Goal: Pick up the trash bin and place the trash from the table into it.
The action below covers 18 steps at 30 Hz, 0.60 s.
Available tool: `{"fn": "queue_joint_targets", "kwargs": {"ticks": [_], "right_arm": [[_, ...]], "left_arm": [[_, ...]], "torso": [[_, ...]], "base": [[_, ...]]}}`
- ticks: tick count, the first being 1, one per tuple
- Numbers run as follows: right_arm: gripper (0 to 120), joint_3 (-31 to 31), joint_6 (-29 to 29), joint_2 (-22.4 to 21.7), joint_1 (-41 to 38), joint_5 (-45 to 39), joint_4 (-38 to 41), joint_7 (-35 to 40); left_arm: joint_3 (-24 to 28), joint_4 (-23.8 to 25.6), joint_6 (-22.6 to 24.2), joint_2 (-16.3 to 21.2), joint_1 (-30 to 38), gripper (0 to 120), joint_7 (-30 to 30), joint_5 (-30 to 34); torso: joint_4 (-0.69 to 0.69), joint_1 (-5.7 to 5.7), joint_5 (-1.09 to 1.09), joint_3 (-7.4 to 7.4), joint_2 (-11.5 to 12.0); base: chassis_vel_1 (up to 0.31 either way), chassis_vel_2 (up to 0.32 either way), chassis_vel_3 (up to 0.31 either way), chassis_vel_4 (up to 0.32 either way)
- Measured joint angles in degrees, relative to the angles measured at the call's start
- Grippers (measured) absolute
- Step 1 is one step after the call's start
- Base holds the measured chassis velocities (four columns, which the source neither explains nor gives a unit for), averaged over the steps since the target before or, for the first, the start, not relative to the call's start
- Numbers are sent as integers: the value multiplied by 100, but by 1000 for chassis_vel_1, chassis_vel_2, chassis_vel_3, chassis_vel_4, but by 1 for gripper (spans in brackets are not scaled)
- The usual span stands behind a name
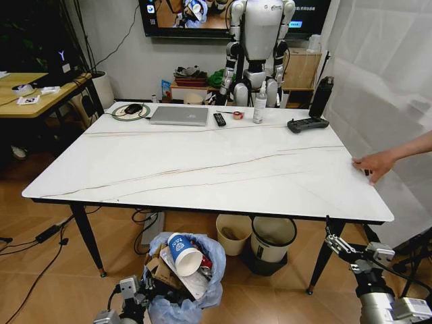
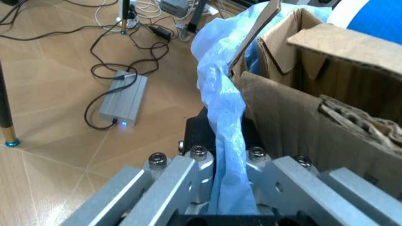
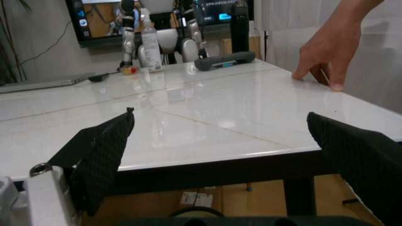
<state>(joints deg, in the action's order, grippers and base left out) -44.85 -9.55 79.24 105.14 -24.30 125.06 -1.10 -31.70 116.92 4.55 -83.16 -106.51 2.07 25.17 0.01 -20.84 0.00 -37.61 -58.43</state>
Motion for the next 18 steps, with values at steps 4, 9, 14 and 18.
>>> {"fn": "queue_joint_targets", "kwargs": {"ticks": [4,9,14,18], "right_arm": [[100,0,0,0,0,0,0,0],[100,0,0,0,0,0,0,0],[100,0,0,0,0,0,0,0],[100,0,0,0,0,0,0,0]], "left_arm": [[-1,-34,-11,0,3,0,-1,-6],[25,-67,-59,0,27,0,-1,-5],[39,-95,-98,12,37,0,-1,-18],[38,-107,-106,39,39,0,-1,-59]], "torso": [[0,57,0,77,133],[0,116,-1,153,268],[0,170,0,224,392],[0,223,0,292,514]], "base": [[0,0,0,0],[0,0,0,0],[0,0,0,0],[0,0,0,0]]}}
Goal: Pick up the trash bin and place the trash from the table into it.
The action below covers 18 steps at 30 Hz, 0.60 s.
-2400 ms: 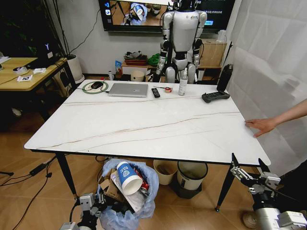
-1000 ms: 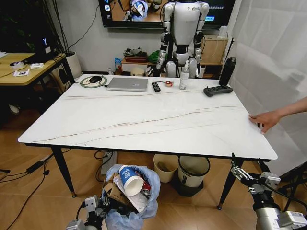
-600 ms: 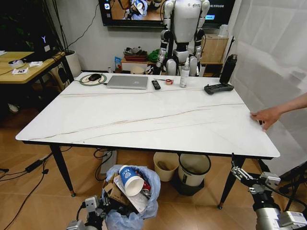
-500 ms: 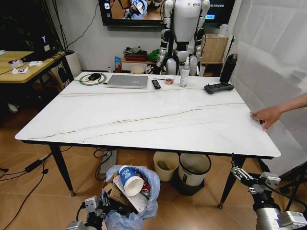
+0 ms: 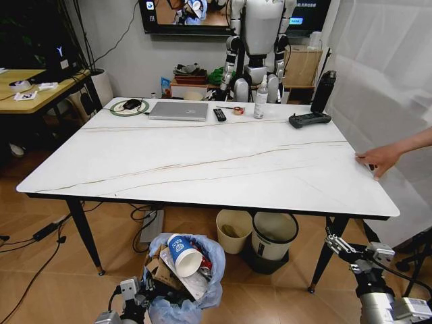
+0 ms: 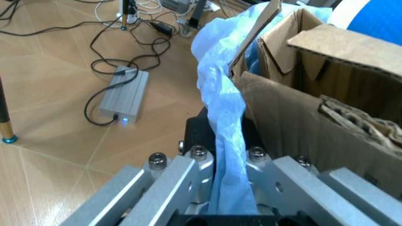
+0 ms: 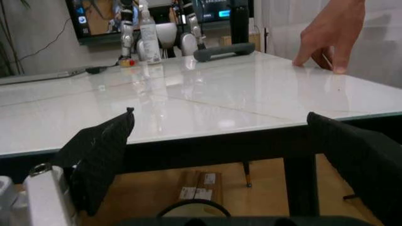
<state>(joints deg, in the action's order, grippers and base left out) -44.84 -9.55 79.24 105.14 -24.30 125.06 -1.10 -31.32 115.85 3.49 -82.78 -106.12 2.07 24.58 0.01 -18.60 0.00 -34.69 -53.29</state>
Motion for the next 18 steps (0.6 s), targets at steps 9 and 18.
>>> {"fn": "queue_joint_targets", "kwargs": {"ticks": [9,18], "right_arm": [[100,0,0,0,0,0,0,0],[100,0,0,0,0,0,0,0]], "left_arm": [[2,-179,21,17,16,0,-5,-25],[-7,-170,64,31,91,0,-2,44]], "torso": [[0,96,-1,129,225],[0,196,0,271,468]], "base": [[0,0,0,0],[0,0,0,0]]}}
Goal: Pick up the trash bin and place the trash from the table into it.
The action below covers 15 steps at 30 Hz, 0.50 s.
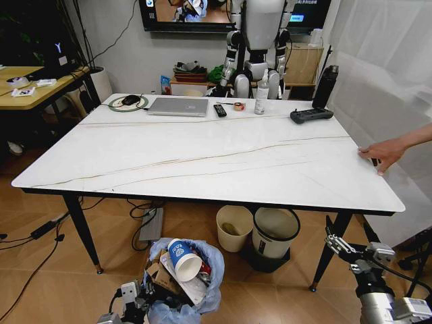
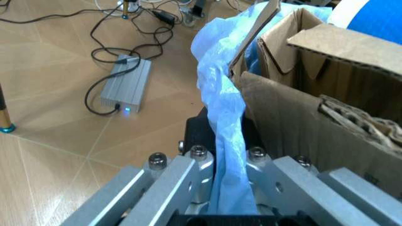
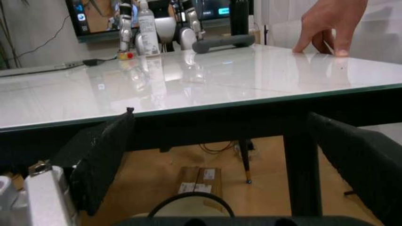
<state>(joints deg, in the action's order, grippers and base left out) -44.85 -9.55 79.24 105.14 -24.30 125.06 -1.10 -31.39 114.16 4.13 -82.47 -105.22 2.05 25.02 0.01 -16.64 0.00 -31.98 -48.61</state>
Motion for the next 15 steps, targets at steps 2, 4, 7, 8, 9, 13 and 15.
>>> {"fn": "queue_joint_targets", "kwargs": {"ticks": [2,4,7,8,9,13,15], "right_arm": [[100,0,0,0,0,0,0,0],[100,0,0,0,0,0,0,0],[100,0,0,0,0,0,0,0],[100,0,0,0,0,0,0,0],[100,0,0,0,0,0,0,0],[100,0,0,0,0,0,0,0],[100,0,0,0,0,0,0,0]], "left_arm": [[-4,0,3,4,4,0,1,11],[-5,-1,3,6,-2,0,2,18],[-5,-8,3,7,-4,0,2,22],[-5,-11,3,7,-2,0,1,25],[-5,-16,3,7,0,0,2,26],[-1,-25,3,5,10,0,2,31],[4,-25,2,4,9,0,2,31]], "torso": [[0,30,0,36,64],[0,56,0,69,124],[0,81,0,98,179],[0,91,0,112,202],[0,108,0,136,242],[0,146,0,195,341],[0,170,0,235,405]], "base": [[0,0,0,0],[0,0,0,0],[0,0,0,0],[0,0,0,0],[0,0,0,0],[0,0,0,0],[0,0,0,0]]}}
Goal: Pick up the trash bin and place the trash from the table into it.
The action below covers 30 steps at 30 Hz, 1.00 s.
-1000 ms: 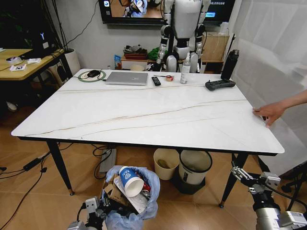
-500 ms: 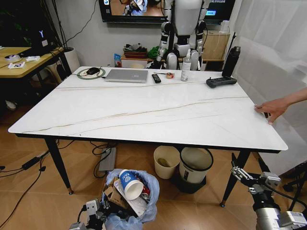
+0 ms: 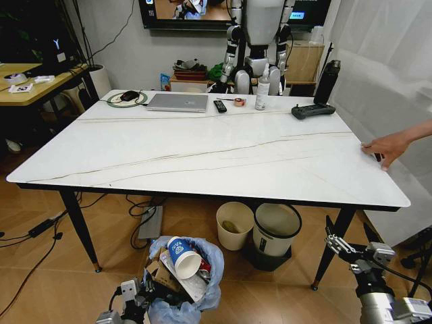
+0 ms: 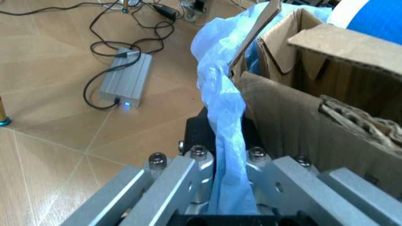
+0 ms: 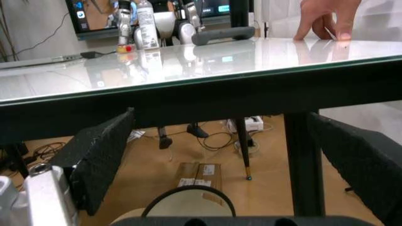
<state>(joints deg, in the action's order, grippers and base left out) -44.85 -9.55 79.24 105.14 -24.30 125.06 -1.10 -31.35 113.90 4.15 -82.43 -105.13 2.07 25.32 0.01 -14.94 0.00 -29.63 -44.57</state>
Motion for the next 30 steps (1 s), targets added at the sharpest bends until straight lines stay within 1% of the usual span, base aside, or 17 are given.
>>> {"fn": "queue_joint_targets", "kwargs": {"ticks": [1,6,20,23,30], "right_arm": [[100,0,0,0,0,0,0,0],[100,0,0,0,0,0,0,0],[100,0,0,0,0,0,0,0],[100,0,0,0,0,0,0,0],[100,0,0,0,0,0,0,0]], "left_arm": [[0,0,0,0,0,0,0,0],[7,3,-4,-4,-18,0,-1,-7],[0,8,-12,-6,-14,0,-4,-17],[-3,4,-14,-1,0,0,-5,-20],[-3,-6,-15,-2,17,0,-4,-7]], "torso": [[0,0,0,0,0],[0,62,0,87,149],[0,195,0,265,461],[0,237,0,324,562],[0,297,0,420,717]], "base": [[0,0,0,0],[0,0,0,0],[0,0,0,0],[0,0,0,0],[0,0,0,0]]}}
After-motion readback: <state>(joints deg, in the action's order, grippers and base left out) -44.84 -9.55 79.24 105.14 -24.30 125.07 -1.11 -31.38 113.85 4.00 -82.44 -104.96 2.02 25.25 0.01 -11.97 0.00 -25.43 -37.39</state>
